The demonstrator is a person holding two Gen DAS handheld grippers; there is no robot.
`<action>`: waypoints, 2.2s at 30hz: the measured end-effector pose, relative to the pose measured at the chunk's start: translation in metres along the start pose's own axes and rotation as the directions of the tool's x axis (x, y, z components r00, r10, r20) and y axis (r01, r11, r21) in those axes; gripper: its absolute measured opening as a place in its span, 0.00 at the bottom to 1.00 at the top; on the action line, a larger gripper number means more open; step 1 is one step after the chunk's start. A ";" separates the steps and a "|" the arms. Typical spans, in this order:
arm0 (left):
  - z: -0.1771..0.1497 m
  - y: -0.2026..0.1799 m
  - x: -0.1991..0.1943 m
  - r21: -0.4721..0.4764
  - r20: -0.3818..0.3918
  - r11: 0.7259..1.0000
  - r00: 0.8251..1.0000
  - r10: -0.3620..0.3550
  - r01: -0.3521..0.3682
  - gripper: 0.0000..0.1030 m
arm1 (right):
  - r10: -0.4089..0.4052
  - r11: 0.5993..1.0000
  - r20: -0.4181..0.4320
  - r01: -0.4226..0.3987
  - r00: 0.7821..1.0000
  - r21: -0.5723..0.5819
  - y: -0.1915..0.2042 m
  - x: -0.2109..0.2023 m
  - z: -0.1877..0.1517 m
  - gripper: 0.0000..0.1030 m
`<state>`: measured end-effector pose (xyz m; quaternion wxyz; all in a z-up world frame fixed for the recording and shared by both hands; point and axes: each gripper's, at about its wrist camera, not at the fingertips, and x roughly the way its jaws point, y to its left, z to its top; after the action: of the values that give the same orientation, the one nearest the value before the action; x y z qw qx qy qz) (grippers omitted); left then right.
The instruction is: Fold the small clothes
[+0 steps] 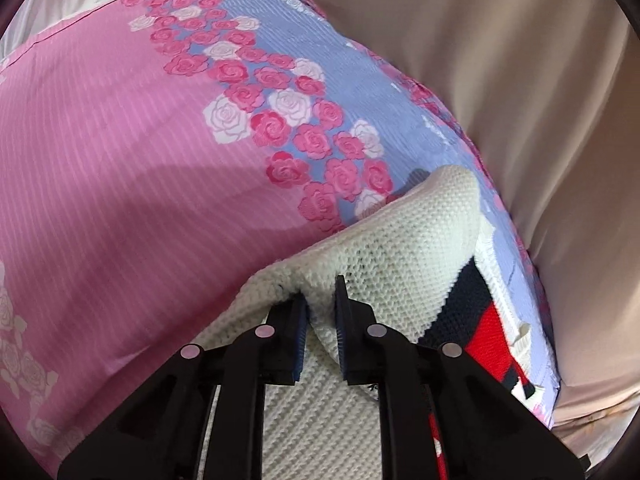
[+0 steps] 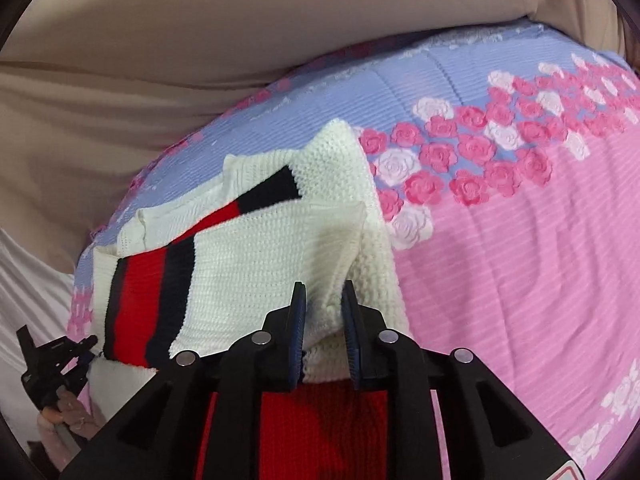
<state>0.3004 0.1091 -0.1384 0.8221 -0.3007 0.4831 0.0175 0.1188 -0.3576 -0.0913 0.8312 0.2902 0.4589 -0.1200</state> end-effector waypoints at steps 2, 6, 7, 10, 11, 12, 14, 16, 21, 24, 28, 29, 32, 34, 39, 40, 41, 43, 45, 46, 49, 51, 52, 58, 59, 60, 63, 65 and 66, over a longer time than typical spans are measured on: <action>0.001 0.003 -0.003 -0.038 0.026 0.999 1.000 -0.007 0.008 0.12 | 0.030 1.000 0.014 -0.030 0.999 0.007 0.002 -0.002 0.001 0.07; 0.002 0.003 -0.007 -0.054 0.070 0.999 0.998 0.009 -0.005 0.12 | 0.091 0.994 0.067 -0.087 0.994 -0.063 0.023 -0.016 0.014 0.07; 0.002 0.004 -0.004 -0.059 0.062 0.998 0.998 0.013 -0.009 0.13 | 0.071 0.994 0.072 -0.064 0.995 -0.092 0.025 -0.015 0.016 0.07; 0.003 -0.001 -0.002 -0.038 -0.007 0.999 1.000 -0.009 0.008 0.14 | -0.088 0.992 -0.022 0.085 0.996 -0.096 0.002 0.015 0.015 0.07; 0.002 -0.004 -0.008 -0.031 -0.045 0.999 0.998 -0.041 0.039 0.14 | -0.065 0.995 -0.016 0.064 0.998 -0.071 -0.006 0.012 0.012 0.06; 0.001 -0.008 -0.019 -0.018 -0.064 0.997 0.995 -0.075 0.074 0.14 | -0.049 0.998 0.002 0.049 0.999 -0.047 -0.011 0.003 0.008 0.07; -0.002 -0.017 -0.045 0.029 -0.062 0.993 0.992 -0.114 0.116 0.14 | -0.066 0.997 0.046 0.067 0.997 -0.040 -0.012 -0.017 0.000 0.13; 0.003 -0.027 -0.064 0.052 -0.040 0.988 0.988 -0.146 0.148 0.18 | -0.091 0.994 0.081 0.095 0.993 -0.051 -0.009 -0.034 -0.011 0.25; 0.040 -0.074 -0.055 0.127 0.015 0.984 0.992 -0.124 0.121 0.45 | -0.064 0.996 0.086 0.069 0.994 -0.059 0.006 -0.059 -0.046 0.34; 0.054 -0.105 -0.001 0.232 -0.040 0.972 0.999 -0.034 0.043 0.49 | -0.038 0.995 0.056 0.043 0.998 -0.086 0.026 -0.060 -0.068 0.41; 0.055 -0.117 0.071 0.344 -0.112 0.937 0.989 0.099 -0.055 0.10 | -0.045 0.991 0.009 0.046 0.999 -0.122 0.045 -0.047 -0.091 0.42; 0.061 -0.117 0.074 0.353 -0.068 0.932 0.992 0.108 -0.077 0.09 | -0.046 0.991 0.005 0.046 0.999 -0.125 0.048 -0.046 -0.095 0.42; 0.085 -0.111 0.069 0.342 0.023 0.927 0.987 0.158 -0.156 0.00 | -0.033 0.992 0.018 0.035 0.999 -0.121 0.052 -0.048 -0.098 0.42; 0.097 -0.100 0.071 0.318 0.027 0.928 0.981 0.193 -0.192 0.00 | -0.048 0.990 0.007 0.048 0.999 -0.132 0.054 -0.042 -0.098 0.42; 0.082 -0.083 0.022 0.366 0.018 0.927 0.996 0.084 -0.085 0.01 | -0.026 0.989 0.021 0.029 0.999 -0.146 0.066 -0.045 -0.095 0.42; 0.074 -0.082 0.007 0.399 0.035 0.913 0.997 0.072 -0.080 0.02 | -0.028 0.987 0.017 0.031 0.999 -0.159 0.068 -0.045 -0.097 0.42; 0.059 -0.079 -0.010 0.432 0.041 0.899 0.997 0.058 -0.070 0.03 | -0.034 0.985 0.013 0.036 0.999 -0.170 0.068 -0.047 -0.102 0.42; 0.031 -0.064 -0.033 0.463 0.014 0.885 0.999 0.041 -0.043 0.06 | -0.037 0.983 -0.002 0.036 0.999 -0.179 0.063 -0.054 -0.117 0.42; -0.001 -0.043 -0.050 0.480 -0.035 0.877 0.998 0.053 -0.030 0.07 | -0.062 0.980 -0.022 0.057 0.998 -0.189 0.053 -0.065 -0.134 0.42; -0.015 -0.030 -0.057 0.485 -0.049 0.874 0.997 0.067 -0.034 0.09 | -0.082 0.979 -0.036 0.074 0.996 -0.191 0.043 -0.072 -0.147 0.42; -0.058 0.018 -0.076 0.462 -0.113 0.885 0.987 0.118 -0.053 0.11 | -0.130 0.978 -0.072 0.116 0.989 -0.174 0.021 -0.092 -0.181 0.45; -0.083 0.054 -0.088 0.421 -0.156 0.904 0.975 0.160 -0.081 0.11 | -0.156 0.979 -0.108 0.138 0.982 -0.153 0.002 -0.106 -0.204 0.46; -0.091 0.065 -0.093 0.411 -0.169 0.907 0.971 0.170 -0.088 0.11 | -0.167 0.978 -0.121 0.149 0.979 -0.147 -0.006 -0.111 -0.214 0.46; -0.131 0.096 -0.131 0.405 -0.163 0.909 0.971 0.175 -0.096 0.18 | -0.119 0.992 -0.211 0.106 0.970 -0.074 -0.039 -0.134 -0.264 0.49; -0.135 0.100 -0.141 0.382 -0.151 0.920 0.975 0.161 -0.093 0.20 | -0.098 0.994 -0.211 0.085 0.973 -0.067 -0.040 -0.137 -0.269 0.53; -0.139 0.104 -0.148 0.371 -0.129 0.922 0.977 0.169 -0.110 0.21 | -0.080 0.995 -0.214 0.066 0.974 -0.069 -0.040 -0.139 -0.273 0.53; -0.150 0.122 -0.159 0.330 -0.118 0.932 0.972 0.202 -0.153 0.35 | -0.034 0.995 -0.223 0.013 0.974 -0.095 -0.037 -0.140 -0.283 0.53; -0.159 0.134 -0.157 0.293 -0.161 0.946 0.969 0.189 -0.136 0.37 | -0.005 0.994 -0.227 -0.020 0.974 -0.109 -0.033 -0.139 -0.288 0.57; -0.163 0.136 -0.153 0.289 -0.181 0.948 0.964 0.192 -0.135 0.37 | 0.001 0.992 -0.218 -0.028 0.976 -0.119 -0.032 -0.139 -0.290 0.59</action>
<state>0.0474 0.1773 -0.1382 0.7967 -0.1430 0.5871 -0.0124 -0.1739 -0.2207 -0.1065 0.7929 0.2537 0.5515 -0.0533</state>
